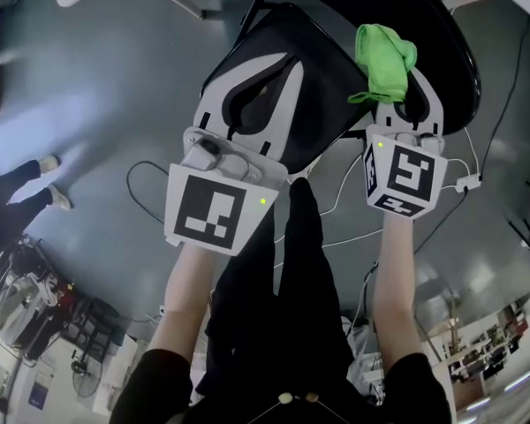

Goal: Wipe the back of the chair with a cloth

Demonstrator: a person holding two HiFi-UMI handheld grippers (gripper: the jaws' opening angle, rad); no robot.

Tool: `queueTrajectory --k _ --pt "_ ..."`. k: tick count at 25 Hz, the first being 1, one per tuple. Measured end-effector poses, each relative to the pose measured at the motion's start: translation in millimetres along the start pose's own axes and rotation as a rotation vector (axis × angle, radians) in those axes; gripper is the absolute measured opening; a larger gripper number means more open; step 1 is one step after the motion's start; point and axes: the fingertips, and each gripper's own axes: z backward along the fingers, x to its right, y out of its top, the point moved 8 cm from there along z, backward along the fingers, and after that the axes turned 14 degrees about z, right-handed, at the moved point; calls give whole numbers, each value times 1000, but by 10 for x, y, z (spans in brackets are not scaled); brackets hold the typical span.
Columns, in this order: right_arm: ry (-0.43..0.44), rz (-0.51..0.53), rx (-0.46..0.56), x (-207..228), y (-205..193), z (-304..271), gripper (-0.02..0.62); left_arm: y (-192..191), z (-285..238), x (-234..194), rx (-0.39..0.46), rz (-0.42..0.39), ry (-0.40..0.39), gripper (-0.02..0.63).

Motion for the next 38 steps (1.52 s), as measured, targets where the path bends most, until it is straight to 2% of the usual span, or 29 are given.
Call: queueTrajectory --k 8,19,27,32,38 --pt "28 -30 -21 -55 -51 -294 44 -89 -92 -86 -25 10 -21 6" --pt "70 -33 -146 -251 -358 -396 43 -126 -93 -223 -19 38 -12 6" --pt "56 -39 -176 -176 -389 -399 43 -108 -86 -174 -15 30 -21 6" --pt "36 -102 -197 -22 -464 -409 43 -101 -94 -133 -18 21 -28 6" --pt "31 -50 -180 -5 -398 -383 43 -73 -133 -76 -20 6 -41 6"
